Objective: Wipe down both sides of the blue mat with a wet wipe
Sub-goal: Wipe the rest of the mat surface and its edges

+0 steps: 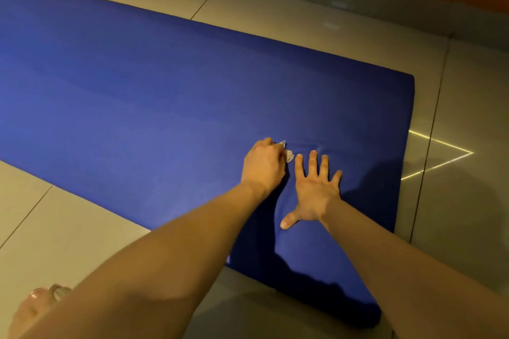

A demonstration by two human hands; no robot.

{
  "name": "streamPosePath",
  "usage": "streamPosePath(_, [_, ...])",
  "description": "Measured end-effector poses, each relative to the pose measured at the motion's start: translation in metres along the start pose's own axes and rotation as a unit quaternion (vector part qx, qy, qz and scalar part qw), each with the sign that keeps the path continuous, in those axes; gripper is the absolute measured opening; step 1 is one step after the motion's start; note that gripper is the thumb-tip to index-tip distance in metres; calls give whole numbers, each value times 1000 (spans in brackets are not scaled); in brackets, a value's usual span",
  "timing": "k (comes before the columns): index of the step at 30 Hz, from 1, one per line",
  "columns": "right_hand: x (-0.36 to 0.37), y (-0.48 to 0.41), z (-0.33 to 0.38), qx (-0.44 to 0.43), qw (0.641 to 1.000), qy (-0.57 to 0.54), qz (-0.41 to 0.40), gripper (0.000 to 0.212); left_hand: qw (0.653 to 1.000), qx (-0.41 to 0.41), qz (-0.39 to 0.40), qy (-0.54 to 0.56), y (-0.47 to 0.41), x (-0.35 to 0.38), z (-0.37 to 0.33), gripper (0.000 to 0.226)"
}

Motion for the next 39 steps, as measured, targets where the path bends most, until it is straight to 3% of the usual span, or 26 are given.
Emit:
streamPosePath(3, [-1,0,0,-1,1000,-3,9,168,997,-15,-3,-80,-15,-16,33,26])
streamPosePath(6, [-7,1,3,15,1000,-18,15,161,982,-120,-70,-130,-21,-63,105,25])
streamPosePath(10, [-44,-11,24,28,991,-90,-96,139,967,-201,-95,-123,3,-89,164,30])
streamPosePath(13, [-48,-27,51,-12,994,-87,-59,145,984,-144,-83,-61,17,-70,132,21])
streamPosePath(17, [-40,-37,66,5,999,-40,-9,153,1000,19,-11,-2,15,-30,66,23])
streamPosePath(23, [-34,-42,64,3,999,-33,-3,155,978,156,-45,-132,-24,-45,73,15])
streamPosePath(27, [-32,-42,64,2,999,-33,-2,155,970,59,-90,-216,-44,-91,154,7])
streamPosePath(31, [-31,-43,63,4,999,-35,-3,157,974,-37,-83,-205,-19,-99,204,26])
streamPosePath(35, [-32,-44,64,7,999,-36,-4,157,994,31,-67,-87,0,-65,153,39])
streamPosePath(37, [-32,-44,64,7,999,-38,-3,158,995,90,-14,-49,2,-43,113,43])
streamPosePath(39, [-32,-45,64,7,999,-41,-4,158,986,139,50,-78,9,-23,86,54])
Point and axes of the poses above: each hand's wrist, its own y-axis away from the middle knuckle, its own x-axis out of the palm, z = x × y, the point moved 9 cm from there along -y, towards the middle knuckle, and after that the axes turned 3 degrees about -z, right-handed, at the moved point
